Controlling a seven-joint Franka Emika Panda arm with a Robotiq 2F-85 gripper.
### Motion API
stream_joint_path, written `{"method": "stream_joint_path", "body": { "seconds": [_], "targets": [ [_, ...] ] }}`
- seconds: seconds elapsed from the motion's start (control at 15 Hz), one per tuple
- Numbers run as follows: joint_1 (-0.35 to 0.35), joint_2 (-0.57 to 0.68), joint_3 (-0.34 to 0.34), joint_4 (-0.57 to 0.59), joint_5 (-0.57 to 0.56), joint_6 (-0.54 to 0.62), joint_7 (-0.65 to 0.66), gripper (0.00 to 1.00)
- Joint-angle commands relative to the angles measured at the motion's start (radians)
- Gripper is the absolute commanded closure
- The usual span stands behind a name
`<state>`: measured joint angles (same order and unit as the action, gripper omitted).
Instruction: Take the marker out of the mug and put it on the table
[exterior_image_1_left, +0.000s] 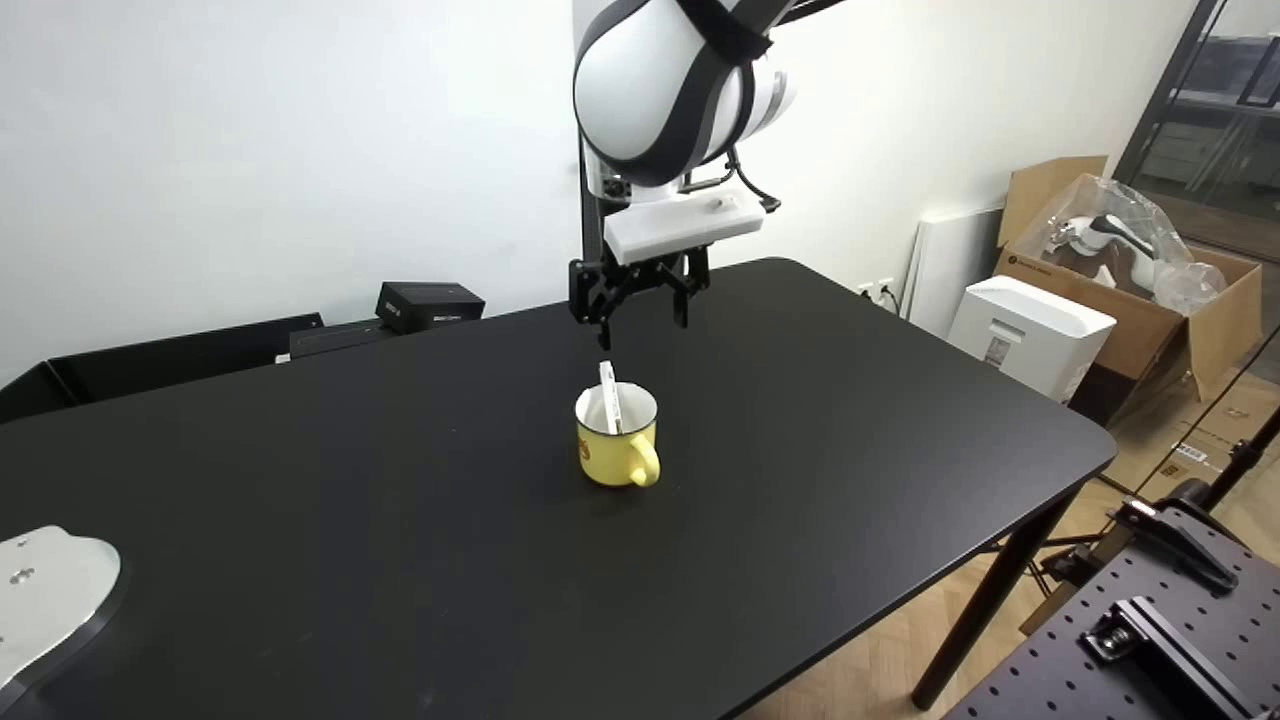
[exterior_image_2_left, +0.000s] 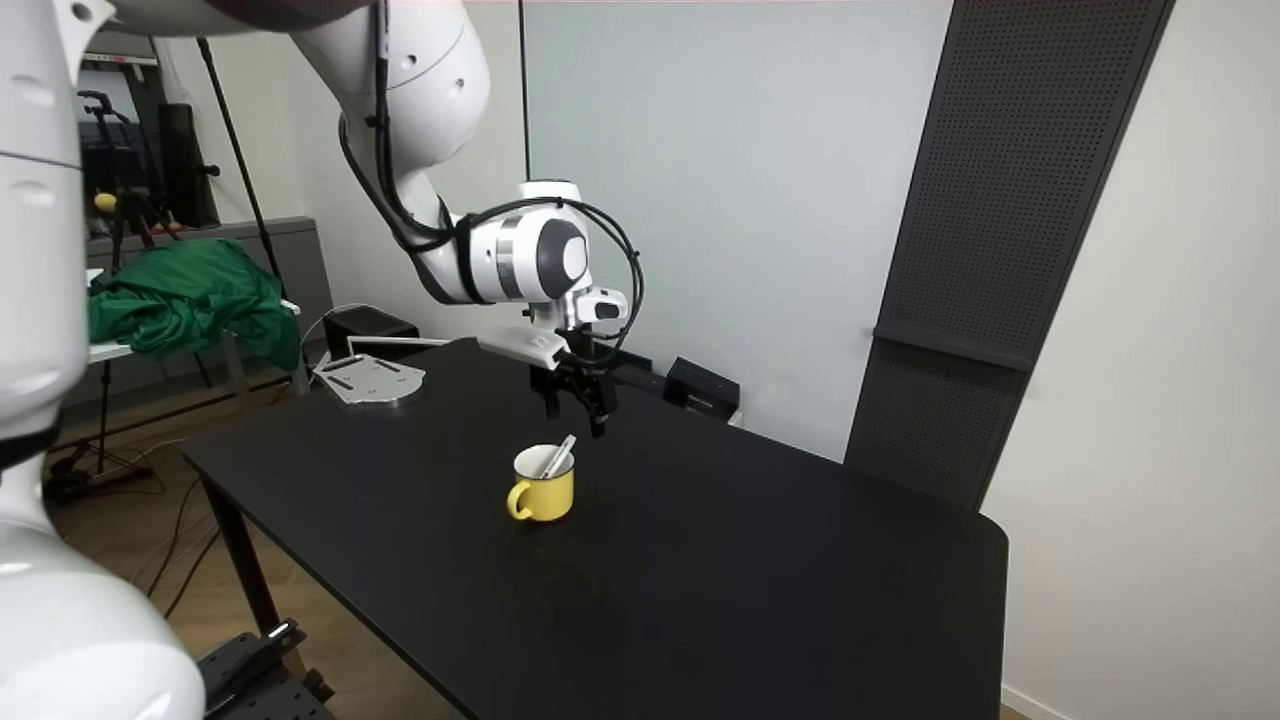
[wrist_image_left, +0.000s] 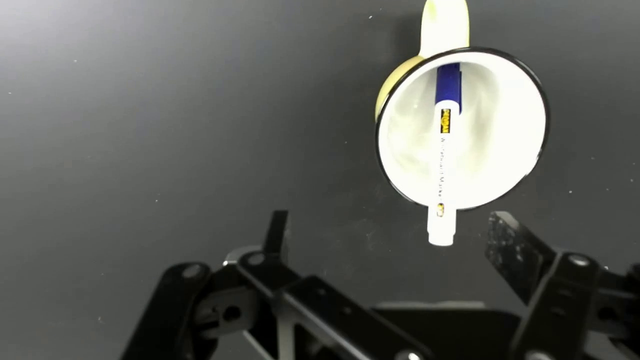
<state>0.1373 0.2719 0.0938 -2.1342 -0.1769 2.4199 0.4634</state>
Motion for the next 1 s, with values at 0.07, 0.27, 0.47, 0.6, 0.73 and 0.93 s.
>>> {"method": "stream_joint_path", "body": {
  "seconds": [0.07,0.27,0.47,0.6,0.73,0.93],
  "targets": [
    [0.035,0.068,-0.017,0.051,0.017,0.021,-0.027,0.0],
    [0.051,0.096,-0.02,0.071,0.021,0.026,-0.035,0.0],
    [0.063,0.12,-0.026,0.093,0.023,0.025,-0.039,0.0],
    [0.068,0.135,-0.029,0.107,0.025,0.024,-0.046,0.0],
    [0.07,0.149,-0.03,0.121,0.029,0.022,-0.055,0.27],
    [0.073,0.163,-0.031,0.135,0.039,0.021,-0.067,0.48]
  ]
}}
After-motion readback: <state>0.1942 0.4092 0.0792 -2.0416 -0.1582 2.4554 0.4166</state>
